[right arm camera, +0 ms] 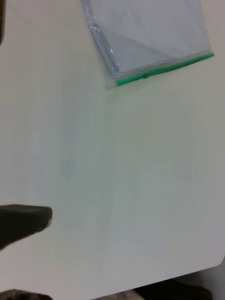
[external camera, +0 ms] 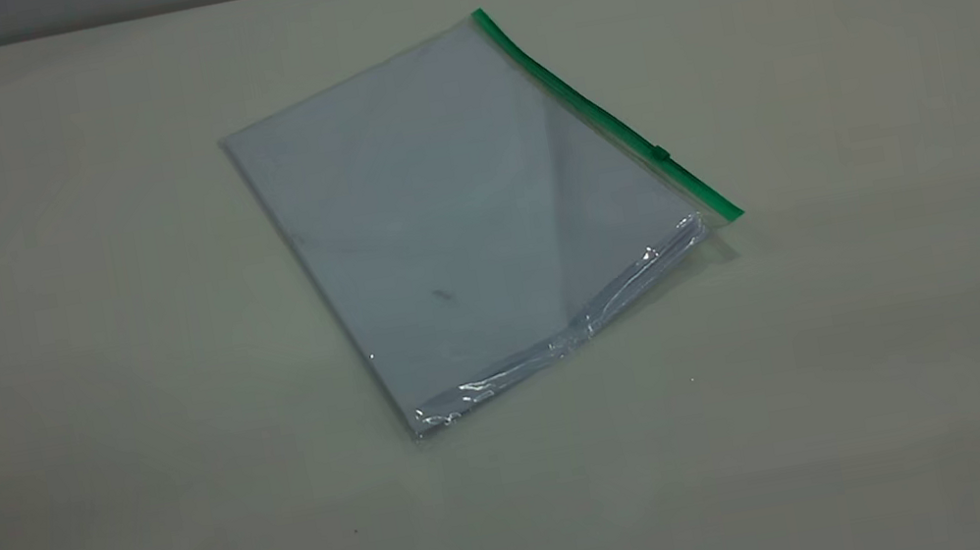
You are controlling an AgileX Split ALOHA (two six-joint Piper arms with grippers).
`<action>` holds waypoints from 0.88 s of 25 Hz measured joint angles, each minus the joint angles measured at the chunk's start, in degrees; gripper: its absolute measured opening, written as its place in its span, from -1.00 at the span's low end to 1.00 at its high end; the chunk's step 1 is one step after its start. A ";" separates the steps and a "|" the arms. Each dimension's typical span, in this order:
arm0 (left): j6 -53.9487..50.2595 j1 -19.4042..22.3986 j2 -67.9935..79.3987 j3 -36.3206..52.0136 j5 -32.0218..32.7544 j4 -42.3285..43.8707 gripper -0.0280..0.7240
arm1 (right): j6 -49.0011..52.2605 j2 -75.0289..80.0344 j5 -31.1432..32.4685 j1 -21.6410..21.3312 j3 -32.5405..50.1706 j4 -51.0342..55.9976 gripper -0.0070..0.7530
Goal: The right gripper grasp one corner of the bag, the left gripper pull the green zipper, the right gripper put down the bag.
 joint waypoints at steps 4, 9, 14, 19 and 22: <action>0.00 0.00 0.00 0.00 -0.27 -0.05 0.33 | 0.00 0.00 0.00 0.00 0.00 0.00 0.05; 0.00 0.00 0.00 0.00 -0.91 -0.57 0.33 | 0.00 0.00 -0.05 0.00 0.00 0.29 0.05; -2.83 0.00 1.45 -0.69 -4.77 -2.59 0.33 | -0.50 1.83 -3.19 0.00 -0.14 5.94 0.05; -6.71 0.00 14.95 -2.66 -10.84 -2.72 0.33 | -8.55 16.47 -14.48 0.00 -0.14 13.33 0.05; -6.29 0.00 25.17 -4.77 -17.18 -3.05 0.33 | -13.18 28.65 -20.93 0.00 -0.14 15.53 0.06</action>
